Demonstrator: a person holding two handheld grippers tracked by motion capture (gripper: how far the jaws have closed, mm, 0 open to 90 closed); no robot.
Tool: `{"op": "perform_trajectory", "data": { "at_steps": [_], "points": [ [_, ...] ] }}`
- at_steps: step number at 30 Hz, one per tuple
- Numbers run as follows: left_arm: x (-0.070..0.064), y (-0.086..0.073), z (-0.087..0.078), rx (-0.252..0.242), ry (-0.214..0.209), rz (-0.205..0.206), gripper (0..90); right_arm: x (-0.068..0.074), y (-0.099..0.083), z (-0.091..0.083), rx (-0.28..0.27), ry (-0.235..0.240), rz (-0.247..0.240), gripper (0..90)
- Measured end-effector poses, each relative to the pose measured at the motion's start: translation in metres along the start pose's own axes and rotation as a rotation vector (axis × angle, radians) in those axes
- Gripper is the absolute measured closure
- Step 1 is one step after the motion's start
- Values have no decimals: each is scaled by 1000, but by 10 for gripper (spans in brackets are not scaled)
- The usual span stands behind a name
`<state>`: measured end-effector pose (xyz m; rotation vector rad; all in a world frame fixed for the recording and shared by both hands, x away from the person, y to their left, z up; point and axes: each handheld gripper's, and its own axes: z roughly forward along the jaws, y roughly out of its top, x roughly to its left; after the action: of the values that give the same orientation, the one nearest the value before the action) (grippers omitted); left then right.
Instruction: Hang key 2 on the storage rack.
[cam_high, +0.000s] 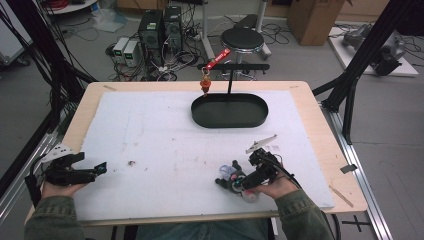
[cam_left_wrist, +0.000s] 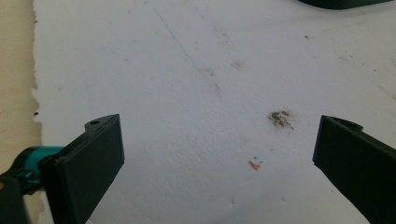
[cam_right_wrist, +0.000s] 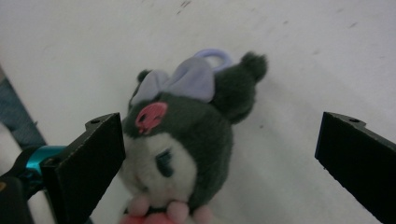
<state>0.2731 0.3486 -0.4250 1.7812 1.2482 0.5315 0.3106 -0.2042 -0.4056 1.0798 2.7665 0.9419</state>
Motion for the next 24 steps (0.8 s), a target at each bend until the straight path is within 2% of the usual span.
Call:
{"op": "perform_trajectory", "data": {
  "at_steps": [4,6,7,8,9,10,11,12,13,14,18,24],
  "points": [
    [1,0,-2,-12,4,-6,24,9,0,8,94,27,-37,5],
    [2,-1,-2,-11,3,-7,24,14,1,11,126,23,-59,5],
    [2,-1,-2,-10,4,-6,24,17,1,14,159,36,-80,51],
    [2,-1,-2,-9,3,-6,24,17,1,14,159,36,-80,51],
    [2,-1,-2,-9,1,-6,24,20,1,17,217,30,-95,74],
    [2,-1,-2,-9,1,-6,24,20,1,17,217,30,-95,74],
    [2,-1,-2,-10,0,-7,24,20,0,18,235,7,-104,192],
    [2,-1,-2,-10,0,-6,24,21,1,19,239,-16,-94,279],
    [2,-2,-1,-8,-1,-3,24,20,1,18,242,-39,-95,312],
    [2,-2,-1,-7,-2,-3,24,20,1,17,246,-27,-84,334],
    [1,-2,1,0,-8,0,24,18,3,10,212,-36,-67,357],
    [1,-2,2,7,-8,4,24,13,7,-7,93,-25,-30,365]
  ]
}}
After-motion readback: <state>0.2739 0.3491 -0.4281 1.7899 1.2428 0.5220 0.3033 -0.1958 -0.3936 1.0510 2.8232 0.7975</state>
